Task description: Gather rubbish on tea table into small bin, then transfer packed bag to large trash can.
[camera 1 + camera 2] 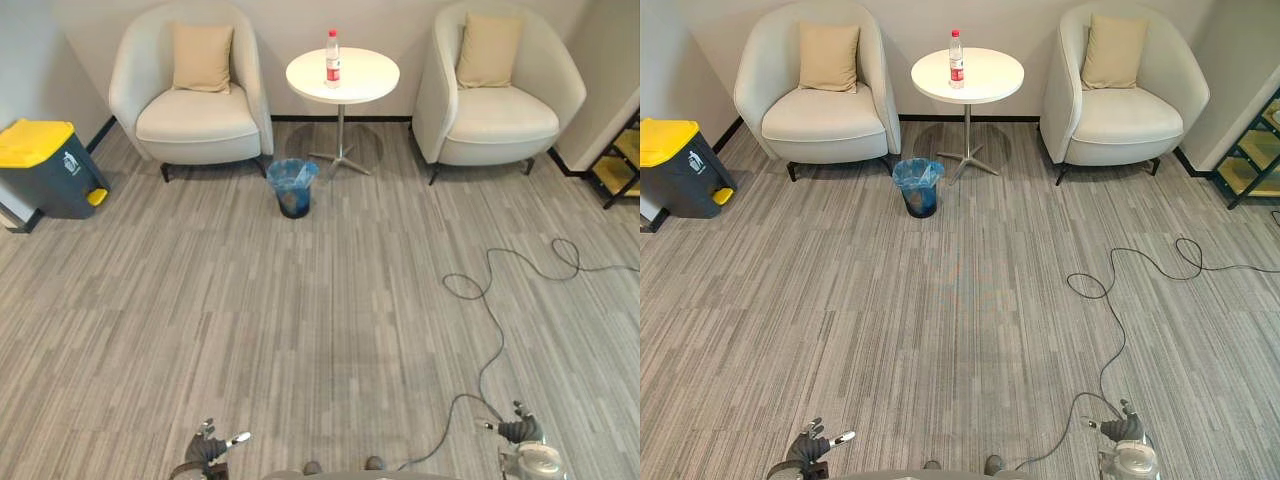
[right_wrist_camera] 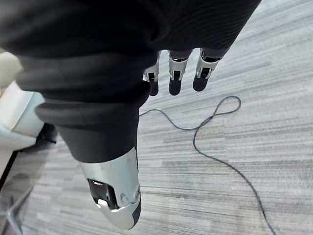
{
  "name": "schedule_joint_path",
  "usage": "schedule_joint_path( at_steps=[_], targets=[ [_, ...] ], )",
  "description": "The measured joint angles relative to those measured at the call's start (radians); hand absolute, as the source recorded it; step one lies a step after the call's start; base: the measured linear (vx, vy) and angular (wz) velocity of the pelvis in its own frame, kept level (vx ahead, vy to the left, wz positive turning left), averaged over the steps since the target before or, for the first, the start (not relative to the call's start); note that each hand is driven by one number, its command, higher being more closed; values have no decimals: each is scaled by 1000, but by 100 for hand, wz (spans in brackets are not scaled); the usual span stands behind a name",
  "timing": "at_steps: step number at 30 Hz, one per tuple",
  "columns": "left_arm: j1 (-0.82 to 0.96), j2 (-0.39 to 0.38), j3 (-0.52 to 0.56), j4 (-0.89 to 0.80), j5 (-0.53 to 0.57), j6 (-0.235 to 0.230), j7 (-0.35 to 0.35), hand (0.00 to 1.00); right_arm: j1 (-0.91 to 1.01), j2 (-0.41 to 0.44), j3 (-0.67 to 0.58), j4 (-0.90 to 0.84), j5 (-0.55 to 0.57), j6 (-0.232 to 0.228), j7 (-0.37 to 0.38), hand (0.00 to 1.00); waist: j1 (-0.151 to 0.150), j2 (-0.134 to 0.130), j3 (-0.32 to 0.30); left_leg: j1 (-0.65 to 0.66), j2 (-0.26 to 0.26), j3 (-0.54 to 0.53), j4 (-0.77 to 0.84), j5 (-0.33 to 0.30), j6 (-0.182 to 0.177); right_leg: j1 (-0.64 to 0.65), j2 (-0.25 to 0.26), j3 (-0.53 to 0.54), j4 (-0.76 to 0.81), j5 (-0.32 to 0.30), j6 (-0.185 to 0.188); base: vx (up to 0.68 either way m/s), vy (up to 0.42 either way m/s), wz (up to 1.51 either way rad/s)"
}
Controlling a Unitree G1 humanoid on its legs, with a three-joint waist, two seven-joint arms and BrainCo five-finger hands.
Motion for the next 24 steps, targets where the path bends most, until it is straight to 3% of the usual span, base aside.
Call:
schedule_joint_path(
  at_steps=[6,20,23,24],
  targets=[
    [14,7,0,-20,43,-10,-2,0,3,-6,32,0,-19,-4,2,0,-1,1,1,0,10,7,0,0,0,-1,10,4,-3,5,-6,-32,-33,-3],
    [16,-6,-19,-94,-8,-7,2,0,-6,40,25,-14,144,-1,-13,0,0,3,9,-25,27,25,1,-6,-3,-18,29,22,-33,19,-17,-3,-31,-5],
    [16,-11,-18,-127,-16,-6,2,0,-23,43,12,-25,157,2,-27,0,1,7,31,-68,32,28,71,-45,7,-45,28,26,-2,2,-5,6,16,-4],
    [19,-15,-18,-141,-18,-5,3,0,-29,44,0,-49,167,4,-29,0,3,14,41,-90,38,34,121,-76,12,-79,29,28,71,-43,0,32,41,-14]
  ],
)
